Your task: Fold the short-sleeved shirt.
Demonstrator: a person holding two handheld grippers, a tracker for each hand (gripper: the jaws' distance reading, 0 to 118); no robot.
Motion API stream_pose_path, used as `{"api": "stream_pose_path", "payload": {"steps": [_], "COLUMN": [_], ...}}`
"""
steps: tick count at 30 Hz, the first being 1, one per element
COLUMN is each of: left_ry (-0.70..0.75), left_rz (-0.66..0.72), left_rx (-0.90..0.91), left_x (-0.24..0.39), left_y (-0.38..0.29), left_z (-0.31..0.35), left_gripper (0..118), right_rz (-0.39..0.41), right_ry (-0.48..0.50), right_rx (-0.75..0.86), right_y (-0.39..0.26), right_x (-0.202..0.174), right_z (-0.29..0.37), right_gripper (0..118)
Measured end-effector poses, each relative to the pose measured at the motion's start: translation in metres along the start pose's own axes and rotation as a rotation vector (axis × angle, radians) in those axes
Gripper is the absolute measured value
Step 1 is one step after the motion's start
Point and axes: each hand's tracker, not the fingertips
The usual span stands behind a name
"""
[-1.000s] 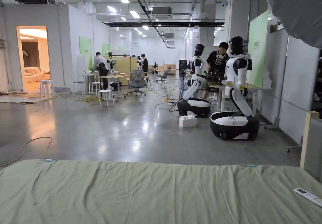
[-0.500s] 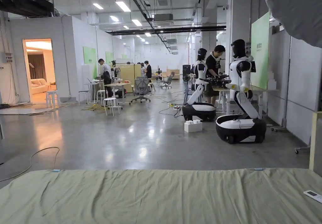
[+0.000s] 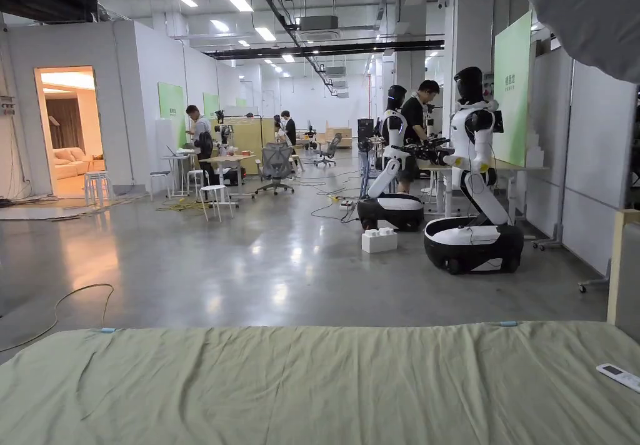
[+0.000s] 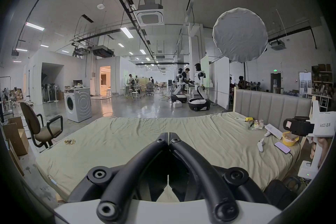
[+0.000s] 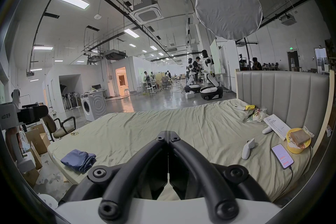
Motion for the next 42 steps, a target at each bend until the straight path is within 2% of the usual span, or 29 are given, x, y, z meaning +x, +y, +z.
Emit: {"api": "stream_pose_path", "payload": {"steps": [6,7,8,10,11,12,14,15,17,19,20,21,34,42], "left_ry": [-0.013,-0.009,-0.004,-0.005,-0.003,-0.002,-0.014,-0.02,-0.021,-0.021,-0.024,-0.025,-0.017,-0.039], "left_rz": [0.001,-0.003,-0.006,-0.006,-0.004,-0.001,0.009,0.013,0.013,0.003,-0.005,-0.012,-0.025,-0.004], "left_rx": [-0.002,0.002,0.009,0.023,0.029,0.034,0.052,0.058,0.074,0.089,0.098,0.101,0.095,0.063], "left_x": [0.003,0.004,0.004,0.003,0.003,0.002,0.0,0.0,0.001,0.005,0.005,0.005,0.004,0.003], "left_y": [0.001,0.001,0.001,0.0,-0.001,-0.001,-0.002,-0.002,0.0,0.003,0.004,0.004,0.003,0.001], "left_z": [-0.002,-0.002,-0.001,-0.001,-0.001,0.0,0.002,0.003,0.004,0.006,0.007,0.006,0.006,0.003], "left_gripper": [2,15,30,74,85,91,93,98,110,117,117,117,118,118], "right_rz": [0.002,0.003,0.004,0.001,-0.003,-0.007,-0.009,-0.007,0.011,0.023,0.03,0.066,-0.028,-0.034], "right_ry": [0.009,0.01,0.011,0.015,0.025,0.032,0.039,0.039,0.047,0.052,0.054,0.046,0.014,0.034], "right_rx": [-0.006,-0.003,0.003,0.004,0.001,0.003,0.003,0.003,0.015,0.021,0.025,0.068,0.03,0.01], "right_y": [0.001,0.002,0.003,0.005,0.006,0.006,0.006,0.006,0.006,0.006,0.006,0.008,0.007,0.009], "right_x": [-0.005,-0.005,-0.005,-0.004,-0.003,-0.003,-0.003,-0.004,-0.006,-0.007,-0.008,-0.009,0.0,0.002], "right_z": [0.0,0.0,0.001,0.002,0.002,0.002,0.002,0.002,0.002,0.002,0.003,0.006,0.005,0.004], "right_gripper": [1,10,25,61,62,62,62,63,79,111,118,118,118,118]}}
